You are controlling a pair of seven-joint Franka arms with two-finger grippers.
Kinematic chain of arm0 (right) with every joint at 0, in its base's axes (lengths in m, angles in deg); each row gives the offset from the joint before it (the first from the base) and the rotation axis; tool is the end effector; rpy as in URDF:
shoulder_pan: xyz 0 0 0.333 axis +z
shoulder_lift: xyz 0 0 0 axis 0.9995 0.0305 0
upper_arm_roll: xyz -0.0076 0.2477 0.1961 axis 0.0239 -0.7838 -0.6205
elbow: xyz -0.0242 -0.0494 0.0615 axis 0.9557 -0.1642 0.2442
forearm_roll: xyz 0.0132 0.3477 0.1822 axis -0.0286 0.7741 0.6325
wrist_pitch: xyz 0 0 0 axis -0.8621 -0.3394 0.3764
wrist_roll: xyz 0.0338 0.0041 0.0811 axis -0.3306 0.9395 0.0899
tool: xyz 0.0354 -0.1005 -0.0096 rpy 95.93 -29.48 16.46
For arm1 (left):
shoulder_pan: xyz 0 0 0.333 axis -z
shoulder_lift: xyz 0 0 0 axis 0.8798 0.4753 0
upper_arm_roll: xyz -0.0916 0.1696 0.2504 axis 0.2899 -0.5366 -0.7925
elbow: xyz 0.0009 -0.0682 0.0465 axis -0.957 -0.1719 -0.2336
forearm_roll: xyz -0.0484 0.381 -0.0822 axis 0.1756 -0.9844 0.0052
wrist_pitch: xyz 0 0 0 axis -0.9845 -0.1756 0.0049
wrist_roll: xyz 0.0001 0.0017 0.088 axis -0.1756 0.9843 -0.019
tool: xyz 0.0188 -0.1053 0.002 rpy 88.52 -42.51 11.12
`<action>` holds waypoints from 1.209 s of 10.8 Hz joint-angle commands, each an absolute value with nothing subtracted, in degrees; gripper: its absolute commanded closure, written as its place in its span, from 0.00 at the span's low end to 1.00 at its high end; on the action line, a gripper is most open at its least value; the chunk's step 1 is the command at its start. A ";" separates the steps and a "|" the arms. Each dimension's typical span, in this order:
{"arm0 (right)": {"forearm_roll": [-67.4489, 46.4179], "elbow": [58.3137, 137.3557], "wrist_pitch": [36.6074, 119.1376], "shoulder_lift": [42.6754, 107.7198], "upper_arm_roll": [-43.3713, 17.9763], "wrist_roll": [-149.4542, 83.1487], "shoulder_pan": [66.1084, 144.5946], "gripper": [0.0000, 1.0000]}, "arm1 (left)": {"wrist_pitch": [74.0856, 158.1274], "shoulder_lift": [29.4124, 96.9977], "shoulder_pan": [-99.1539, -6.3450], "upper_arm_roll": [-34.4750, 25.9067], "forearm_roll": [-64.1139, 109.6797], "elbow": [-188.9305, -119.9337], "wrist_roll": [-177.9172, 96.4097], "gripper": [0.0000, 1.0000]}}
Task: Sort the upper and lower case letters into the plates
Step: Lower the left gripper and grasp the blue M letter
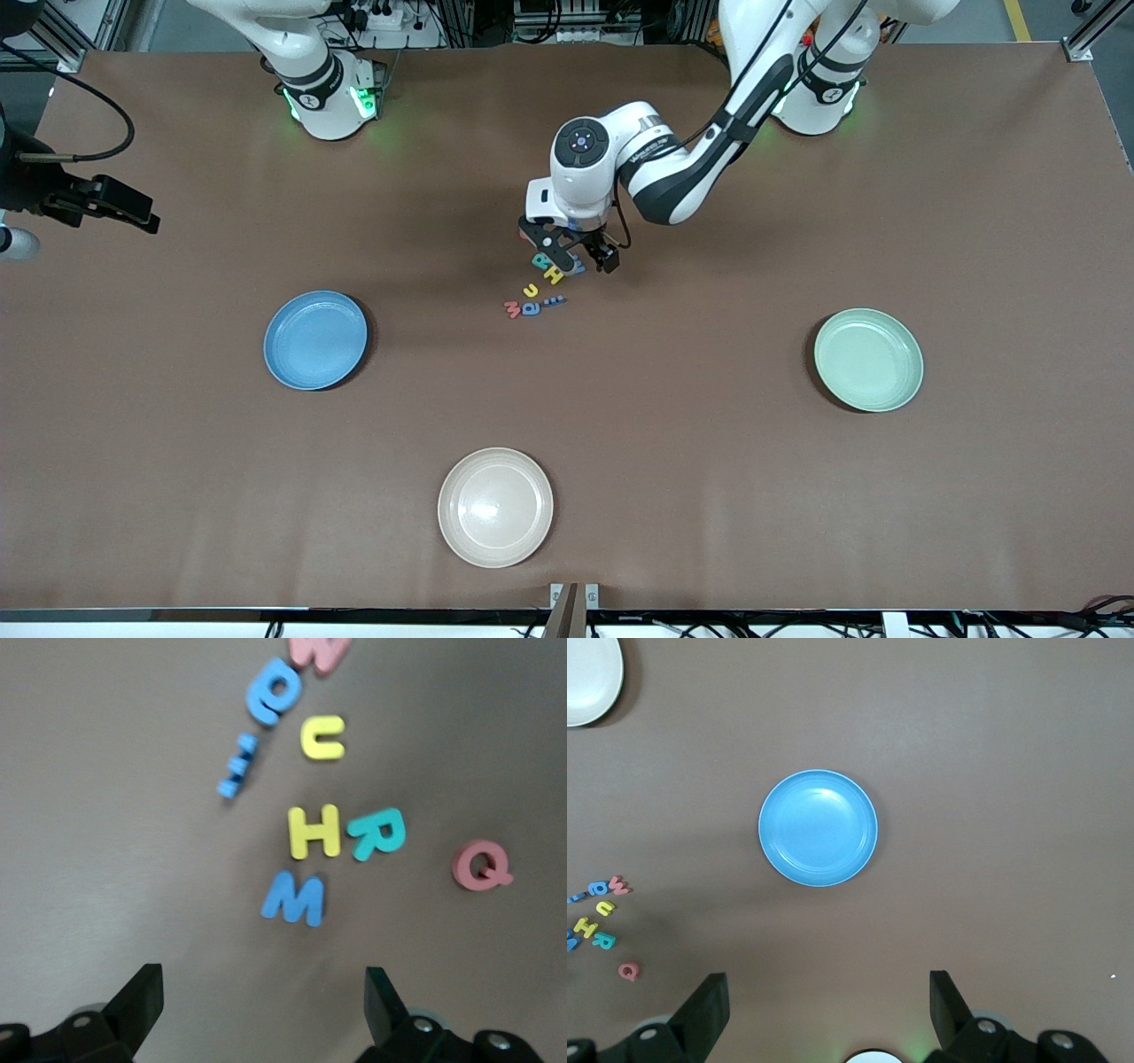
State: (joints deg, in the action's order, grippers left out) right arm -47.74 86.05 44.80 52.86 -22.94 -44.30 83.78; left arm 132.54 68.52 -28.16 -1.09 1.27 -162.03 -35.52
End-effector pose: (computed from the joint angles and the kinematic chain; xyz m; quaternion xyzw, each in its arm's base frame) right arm 0.5469 0.0019 0.6264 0.9974 -0.0506 -0.0513 0.0045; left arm 0.3782 -0.5086 0.2381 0.9080 -0.4181 -0.0244 0.0046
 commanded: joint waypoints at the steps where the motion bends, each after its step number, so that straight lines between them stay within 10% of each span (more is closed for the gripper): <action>1: -47.80 85.56 44.17 52.70 -22.89 -45.04 84.03 0.00 | 134.21 70.71 -26.65 -0.73 -5.43 -162.74 -30.09 0.00; 8: -47.80 85.56 44.08 52.70 -22.89 -45.04 84.03 0.00 | 142.90 75.81 -26.47 -1.43 -9.32 -162.39 -28.31 0.02; 13: -47.80 85.56 44.08 52.70 -22.89 -45.04 84.03 0.00 | 143.08 76.69 -25.59 -2.83 -9.59 -161.86 -28.48 0.23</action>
State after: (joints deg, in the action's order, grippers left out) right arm -47.74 86.05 44.75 52.86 -22.94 -44.30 83.78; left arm 142.19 75.72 -26.45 -2.16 -7.50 -162.76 -30.24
